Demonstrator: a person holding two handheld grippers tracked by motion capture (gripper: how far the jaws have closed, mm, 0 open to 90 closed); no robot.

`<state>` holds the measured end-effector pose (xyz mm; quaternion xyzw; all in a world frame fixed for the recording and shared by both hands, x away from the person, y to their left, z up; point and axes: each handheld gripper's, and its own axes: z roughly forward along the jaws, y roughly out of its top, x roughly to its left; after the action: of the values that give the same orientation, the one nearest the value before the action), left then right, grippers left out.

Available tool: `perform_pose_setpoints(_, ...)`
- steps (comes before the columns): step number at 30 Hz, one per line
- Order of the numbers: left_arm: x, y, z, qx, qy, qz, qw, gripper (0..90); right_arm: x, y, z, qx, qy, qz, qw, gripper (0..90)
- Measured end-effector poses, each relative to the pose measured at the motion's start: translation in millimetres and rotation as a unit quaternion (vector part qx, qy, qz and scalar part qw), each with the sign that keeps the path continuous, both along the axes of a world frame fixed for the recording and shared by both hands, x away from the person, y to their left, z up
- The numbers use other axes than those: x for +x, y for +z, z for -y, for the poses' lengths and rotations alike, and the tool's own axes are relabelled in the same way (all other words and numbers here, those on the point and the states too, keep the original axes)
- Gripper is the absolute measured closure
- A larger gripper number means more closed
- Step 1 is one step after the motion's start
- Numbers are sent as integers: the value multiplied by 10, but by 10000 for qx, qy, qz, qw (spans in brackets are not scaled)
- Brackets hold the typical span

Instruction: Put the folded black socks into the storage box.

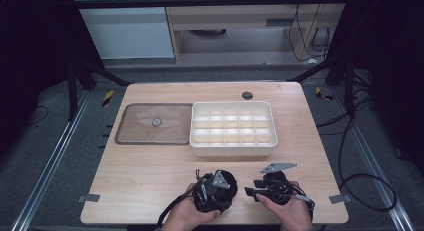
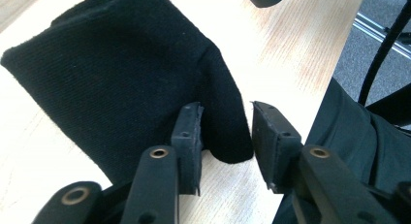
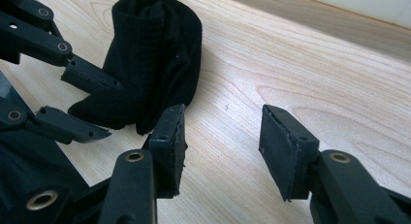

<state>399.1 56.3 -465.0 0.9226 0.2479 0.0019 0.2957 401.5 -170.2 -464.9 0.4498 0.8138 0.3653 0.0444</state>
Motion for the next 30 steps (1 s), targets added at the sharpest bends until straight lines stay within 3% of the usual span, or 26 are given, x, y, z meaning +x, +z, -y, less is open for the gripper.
perform_pose_setpoints(19, -58, 50, 4, -56, 43, 207, 9998, 451, -4, -5, -16, -14, 1, 7, 10000, 512)
perform_pose_setpoints(30, -62, 97, -39, -129, 84, 260, 9995, 437, -1, -5, -12, -1, 1, 11, 10000, 508)
